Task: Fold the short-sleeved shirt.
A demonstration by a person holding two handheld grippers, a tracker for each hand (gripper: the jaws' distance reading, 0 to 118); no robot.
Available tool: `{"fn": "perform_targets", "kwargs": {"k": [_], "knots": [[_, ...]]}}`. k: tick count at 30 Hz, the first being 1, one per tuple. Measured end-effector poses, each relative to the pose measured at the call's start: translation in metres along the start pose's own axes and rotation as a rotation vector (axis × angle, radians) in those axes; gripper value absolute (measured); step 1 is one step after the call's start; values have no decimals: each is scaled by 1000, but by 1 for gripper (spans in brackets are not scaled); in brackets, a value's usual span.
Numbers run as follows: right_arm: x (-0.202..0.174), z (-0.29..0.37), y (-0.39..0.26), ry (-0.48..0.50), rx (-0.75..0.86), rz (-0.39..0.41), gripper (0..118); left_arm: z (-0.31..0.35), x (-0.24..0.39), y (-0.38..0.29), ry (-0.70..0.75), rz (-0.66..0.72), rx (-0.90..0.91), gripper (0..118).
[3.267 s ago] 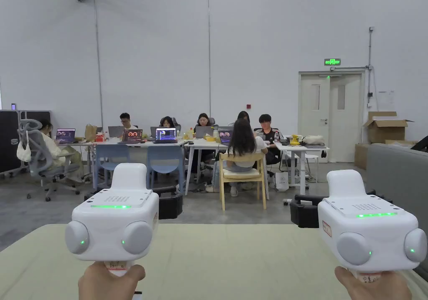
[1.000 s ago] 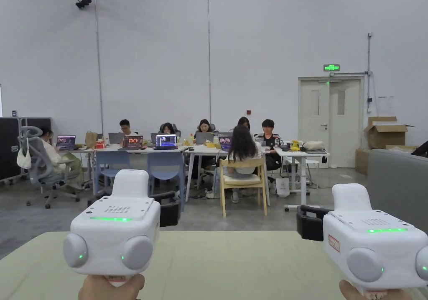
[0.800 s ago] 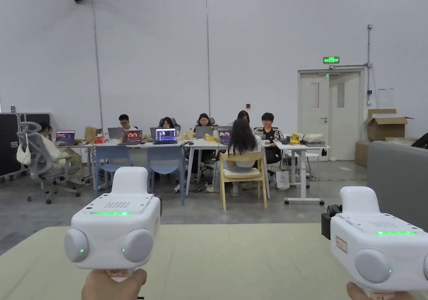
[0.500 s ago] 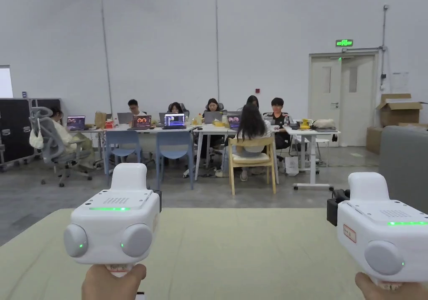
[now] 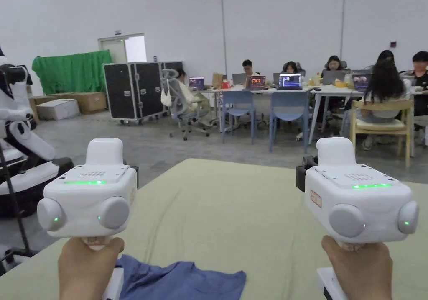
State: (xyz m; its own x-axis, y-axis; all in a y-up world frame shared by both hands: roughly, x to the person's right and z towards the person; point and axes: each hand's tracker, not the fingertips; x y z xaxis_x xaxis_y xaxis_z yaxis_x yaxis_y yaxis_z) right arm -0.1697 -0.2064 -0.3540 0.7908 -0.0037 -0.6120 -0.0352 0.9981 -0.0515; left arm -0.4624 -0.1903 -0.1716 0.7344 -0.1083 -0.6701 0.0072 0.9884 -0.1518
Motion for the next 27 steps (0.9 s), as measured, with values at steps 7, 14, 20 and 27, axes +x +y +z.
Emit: {"fn": "perform_targets", "kwargs": {"k": [7, 14, 20, 27], "knots": [[-34, -28, -15, 63, -25, 46, 3, -26, -30, -29, 50, -7, -48, 0], [-6, -46, -36, 30, -80, 53, 3, -102, 30, -116, -205, 68, -369, 101], [31, -71, -75, -14, -185, 126, 3, -171, 104, -242, -243, -63, -671, 100], [55, -96, -133, 11, -306, 105, 3, -214, 122, -352, -243, -149, -873, 99]]}}
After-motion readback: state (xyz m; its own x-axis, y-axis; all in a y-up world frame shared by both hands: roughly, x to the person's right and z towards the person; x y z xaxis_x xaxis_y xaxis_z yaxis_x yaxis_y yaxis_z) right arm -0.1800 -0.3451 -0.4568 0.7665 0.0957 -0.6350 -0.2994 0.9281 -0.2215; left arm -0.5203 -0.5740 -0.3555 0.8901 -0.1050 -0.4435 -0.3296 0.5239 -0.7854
